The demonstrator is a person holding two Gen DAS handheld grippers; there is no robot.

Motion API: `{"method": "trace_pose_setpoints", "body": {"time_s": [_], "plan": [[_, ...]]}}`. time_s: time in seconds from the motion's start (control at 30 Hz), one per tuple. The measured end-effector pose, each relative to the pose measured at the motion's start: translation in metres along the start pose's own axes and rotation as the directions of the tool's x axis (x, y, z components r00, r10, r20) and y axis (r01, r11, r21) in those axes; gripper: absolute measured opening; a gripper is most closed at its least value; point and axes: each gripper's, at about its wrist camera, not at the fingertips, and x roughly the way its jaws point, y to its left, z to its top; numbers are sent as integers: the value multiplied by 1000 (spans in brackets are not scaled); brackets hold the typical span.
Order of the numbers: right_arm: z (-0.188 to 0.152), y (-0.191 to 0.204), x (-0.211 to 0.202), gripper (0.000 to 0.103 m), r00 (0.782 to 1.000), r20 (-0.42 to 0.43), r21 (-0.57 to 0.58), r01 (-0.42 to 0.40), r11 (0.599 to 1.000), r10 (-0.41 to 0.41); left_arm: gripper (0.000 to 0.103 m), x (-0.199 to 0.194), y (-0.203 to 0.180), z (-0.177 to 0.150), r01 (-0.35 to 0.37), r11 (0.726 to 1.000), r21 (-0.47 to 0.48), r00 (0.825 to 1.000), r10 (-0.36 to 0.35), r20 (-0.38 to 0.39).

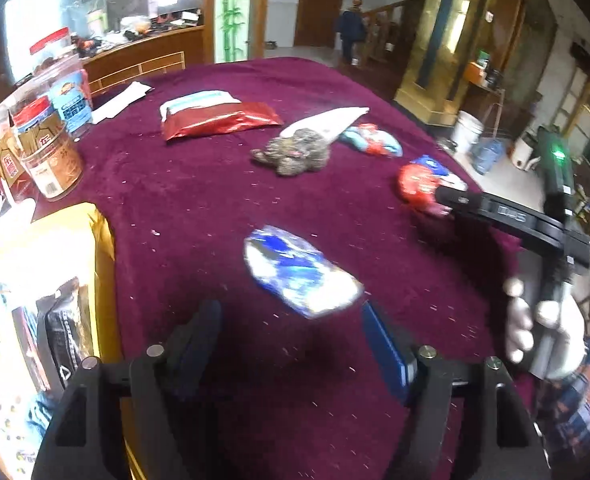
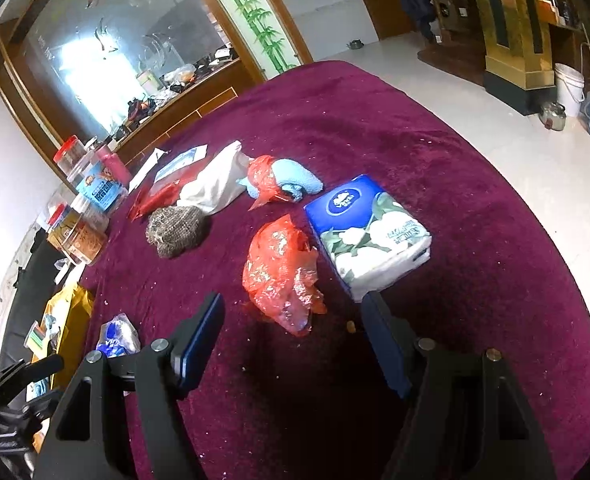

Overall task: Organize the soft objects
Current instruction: 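Grasp the clear bag with blue-gold packet using the left tool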

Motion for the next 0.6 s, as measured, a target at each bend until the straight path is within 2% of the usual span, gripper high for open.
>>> {"method": "trace_pose_setpoints", "body": {"time_s": [0.13,0.27,0.37,0.4,0.47,0.53,0.6], "plan": [[-1,0,2,71,1000,-5,-4,12,1000,-12,75,20,10,9,-39,999,-32,999,39,1],[0,0,6,71,1000,-12,-2,28,1000,-28,85,49,5,21,-28,995,-93,1000,28,-6],[-1,1,8,72,999,-18,-10,39,999,-40,86,75,-10,24,-76,995,-58,997,74,-34],[-1,2,9,72,999,-23,-15,43,999,-43,83,84,-15,24,-103,994,-33,994,102,-43],[-2,4,10,74,999,-24,-27,47,999,-48,52,96,-18,25,-126,992,-9,990,125,-65],[-2,3,10,74,999,-25,-30,47,998,-48,52,92,-17,26,-132,991,-21,991,131,-38],[-2,3,11,74,999,-24,-27,44,999,-45,52,84,-9,25,-64,996,-67,997,62,-34]]}}
